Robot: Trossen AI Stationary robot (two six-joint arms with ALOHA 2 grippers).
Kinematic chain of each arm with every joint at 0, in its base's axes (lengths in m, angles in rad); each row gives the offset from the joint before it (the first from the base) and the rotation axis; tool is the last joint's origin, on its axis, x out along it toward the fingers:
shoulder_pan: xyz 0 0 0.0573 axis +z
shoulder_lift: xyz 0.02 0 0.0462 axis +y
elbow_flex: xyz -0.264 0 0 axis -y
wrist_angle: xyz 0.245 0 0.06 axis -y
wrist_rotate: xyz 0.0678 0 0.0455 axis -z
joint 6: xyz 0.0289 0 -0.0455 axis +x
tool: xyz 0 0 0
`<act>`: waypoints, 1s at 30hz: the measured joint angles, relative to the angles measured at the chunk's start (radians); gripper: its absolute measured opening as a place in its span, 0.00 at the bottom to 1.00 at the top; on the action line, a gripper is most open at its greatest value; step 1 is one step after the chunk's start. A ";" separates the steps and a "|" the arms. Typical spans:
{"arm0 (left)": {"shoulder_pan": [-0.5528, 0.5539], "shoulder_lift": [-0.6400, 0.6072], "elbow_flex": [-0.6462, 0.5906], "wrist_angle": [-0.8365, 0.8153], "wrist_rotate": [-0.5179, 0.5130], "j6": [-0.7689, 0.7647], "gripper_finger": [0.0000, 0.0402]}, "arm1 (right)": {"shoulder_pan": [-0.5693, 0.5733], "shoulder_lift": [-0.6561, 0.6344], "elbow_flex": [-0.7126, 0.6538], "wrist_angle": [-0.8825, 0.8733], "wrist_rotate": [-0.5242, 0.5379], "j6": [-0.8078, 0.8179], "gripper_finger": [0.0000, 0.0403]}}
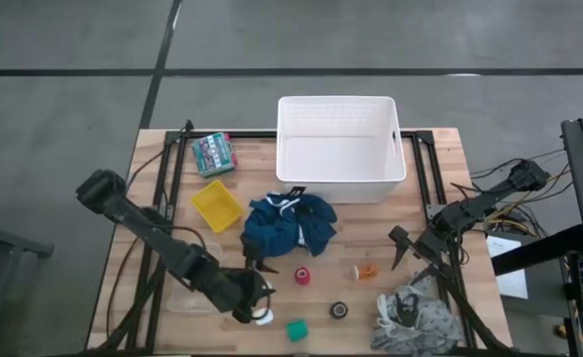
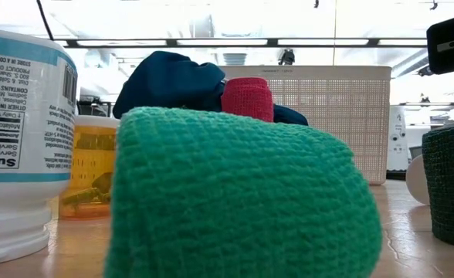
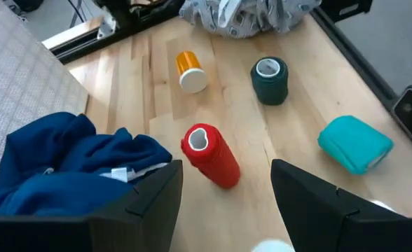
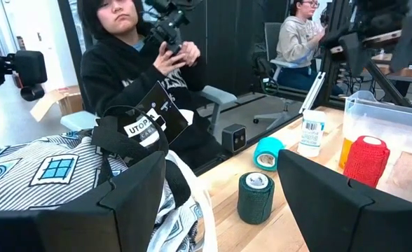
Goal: Pick & place medical supplies in basket/bin
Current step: Put the red bandage into the yellow bin
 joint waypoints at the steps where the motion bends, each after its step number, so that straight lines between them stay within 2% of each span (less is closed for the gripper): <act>1: 0.004 0.019 0.014 -0.004 0.000 0.008 0.56 | 0.000 0.000 0.000 0.000 0.000 0.000 0.67; 7: 0.040 0.090 0.096 -0.002 0.039 0.018 0.56 | 0.000 0.000 0.000 0.000 0.000 0.000 0.67; 14: 0.115 0.100 0.109 0.040 0.212 -0.035 0.56 | 0.000 0.000 0.000 0.000 0.000 0.000 0.67; 22: 0.179 0.137 0.071 0.104 0.222 -0.072 0.56 | 0.000 0.000 0.000 0.000 0.000 0.000 0.67; 30: 0.185 0.186 0.071 0.114 0.223 -0.076 0.56 | 0.000 0.000 0.000 0.000 0.000 0.000 0.67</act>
